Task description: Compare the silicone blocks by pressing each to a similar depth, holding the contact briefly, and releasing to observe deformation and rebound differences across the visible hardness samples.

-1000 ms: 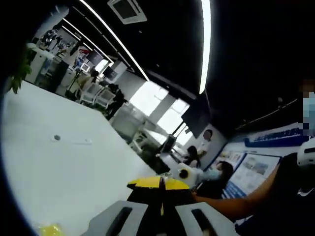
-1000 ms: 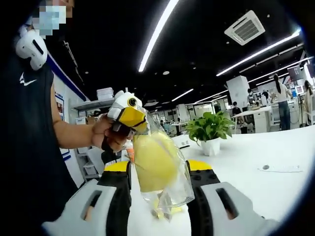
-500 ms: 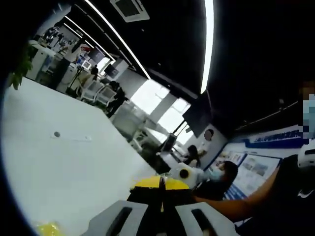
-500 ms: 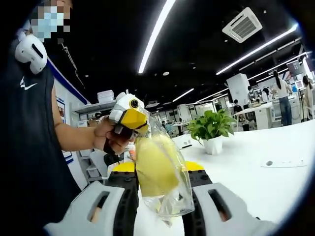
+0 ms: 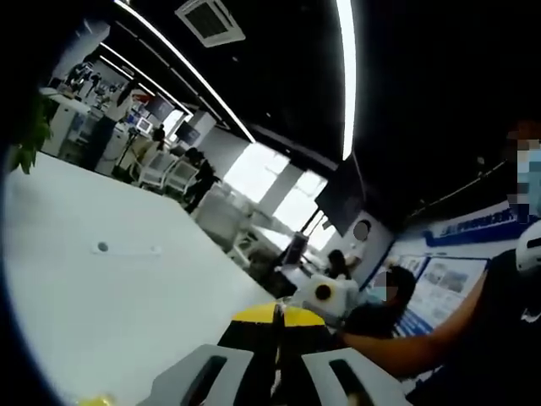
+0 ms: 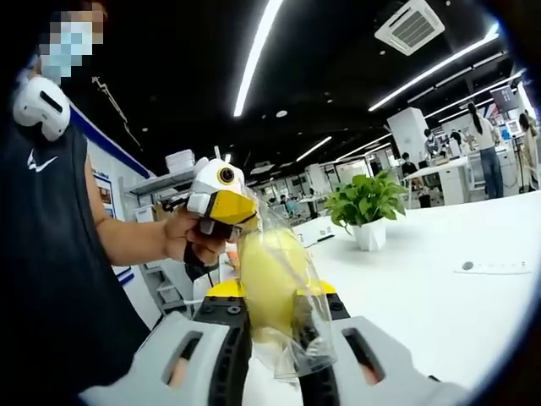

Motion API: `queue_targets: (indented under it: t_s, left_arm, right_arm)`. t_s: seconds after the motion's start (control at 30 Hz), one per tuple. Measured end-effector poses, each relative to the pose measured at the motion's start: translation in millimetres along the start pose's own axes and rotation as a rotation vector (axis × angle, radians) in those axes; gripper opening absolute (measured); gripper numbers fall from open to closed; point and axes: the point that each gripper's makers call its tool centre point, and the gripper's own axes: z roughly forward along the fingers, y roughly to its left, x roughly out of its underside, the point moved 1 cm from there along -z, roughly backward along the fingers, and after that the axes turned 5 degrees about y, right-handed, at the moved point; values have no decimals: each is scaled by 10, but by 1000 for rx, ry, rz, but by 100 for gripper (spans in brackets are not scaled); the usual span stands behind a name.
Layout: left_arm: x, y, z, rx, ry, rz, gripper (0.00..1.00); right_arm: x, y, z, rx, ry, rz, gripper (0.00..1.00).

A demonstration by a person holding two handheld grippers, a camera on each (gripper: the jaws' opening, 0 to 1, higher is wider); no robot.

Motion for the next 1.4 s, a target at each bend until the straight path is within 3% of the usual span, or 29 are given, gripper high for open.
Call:
queue_targets:
  t_s: [0.13,0.3,0.37,0.6,0.63,0.87,0.9,1.0,1.1,1.4]
  left_arm:
    - [-18,-3,-20,7,-3,-22,0]
    - [-7,-3,-9,-5,-5,41,0]
    - [17,18,2,-29,5,107,0]
    - [35,6,-11,-19,17,94,0]
    - [51,5,-23,-17,26,55,0]
    - [62,20,-64,-24,28,91,0]
    - [71,49,-63,-36,32,58,0]
    - [76,49,-61,-34,30,64,0]
    - [75,23,-58,-47,26,144,0]
    - [73,23,-43,-52,33,131,0]
  right_arm:
    - [-15,39,19,-18,16,67,8]
    - [-4,14,21,-8,18,68,6]
    - [26,3,15,-4,31,69,5]
    - [50,50,3,-15,55,70,3]
    - [55,57,4,-22,58,78,3]
    - [77,77,38,-16,72,90,3]
    - [89,65,42,-11,75,89,3]
    - [98,69,39,-17,71,94,3]
    - [98,72,34,-18,58,96,3]
    - [87,77,27,-15,69,98,2]
